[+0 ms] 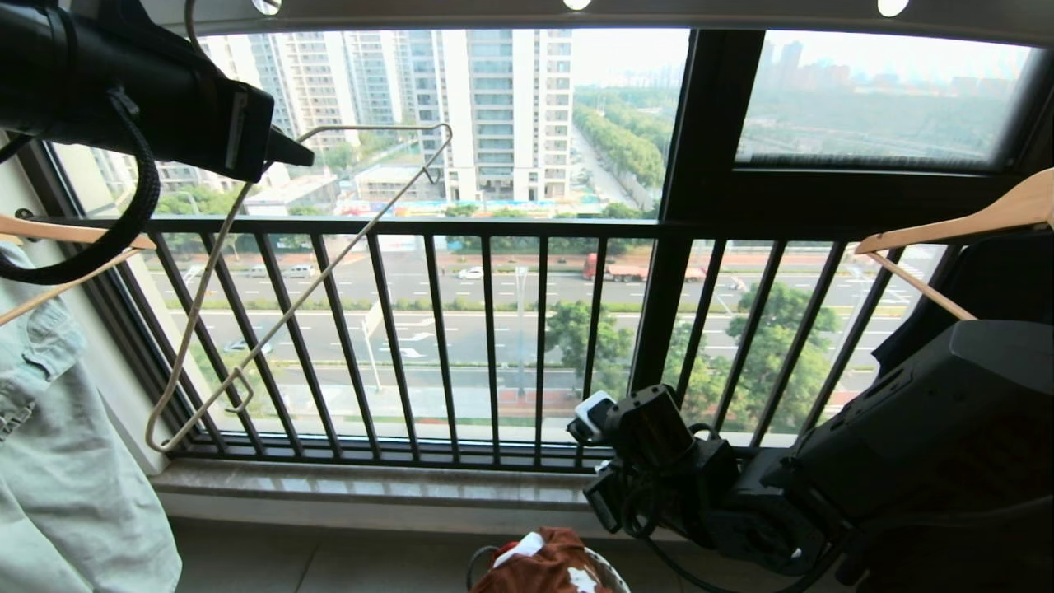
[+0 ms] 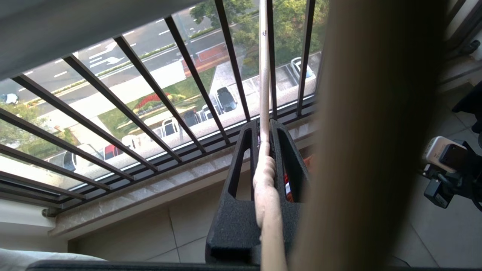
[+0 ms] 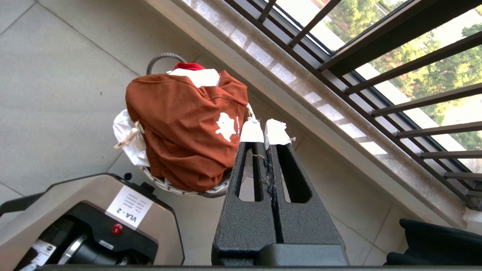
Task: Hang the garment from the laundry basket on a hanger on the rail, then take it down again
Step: Hang the clothes rack on the clothesline
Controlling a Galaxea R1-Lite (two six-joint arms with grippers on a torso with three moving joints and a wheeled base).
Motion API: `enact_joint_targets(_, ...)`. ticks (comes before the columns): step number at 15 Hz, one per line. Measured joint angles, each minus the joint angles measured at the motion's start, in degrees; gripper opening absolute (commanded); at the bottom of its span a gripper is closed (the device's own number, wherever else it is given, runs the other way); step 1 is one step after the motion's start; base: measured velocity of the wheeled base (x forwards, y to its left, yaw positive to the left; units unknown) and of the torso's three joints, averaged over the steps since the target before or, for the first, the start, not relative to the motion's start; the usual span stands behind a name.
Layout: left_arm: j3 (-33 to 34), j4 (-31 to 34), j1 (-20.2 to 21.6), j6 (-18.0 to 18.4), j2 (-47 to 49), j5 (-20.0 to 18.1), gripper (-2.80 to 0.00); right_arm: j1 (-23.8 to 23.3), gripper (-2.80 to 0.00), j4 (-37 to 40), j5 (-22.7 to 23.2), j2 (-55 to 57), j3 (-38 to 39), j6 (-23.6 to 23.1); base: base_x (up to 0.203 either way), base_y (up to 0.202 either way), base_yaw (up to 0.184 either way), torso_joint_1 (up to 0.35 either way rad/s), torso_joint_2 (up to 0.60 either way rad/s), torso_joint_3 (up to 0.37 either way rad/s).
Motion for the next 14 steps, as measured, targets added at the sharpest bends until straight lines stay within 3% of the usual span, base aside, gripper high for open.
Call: enact_joint_targets(14, 0.15, -2.89, 0.02, 0.02, 2.50, -0.09, -2.80, -0.11, -2.80, 0.00, 0.02, 0.11, -0.15, -0.02, 0.000, 0.000, 0.000, 0.000, 0.00, 0.000)
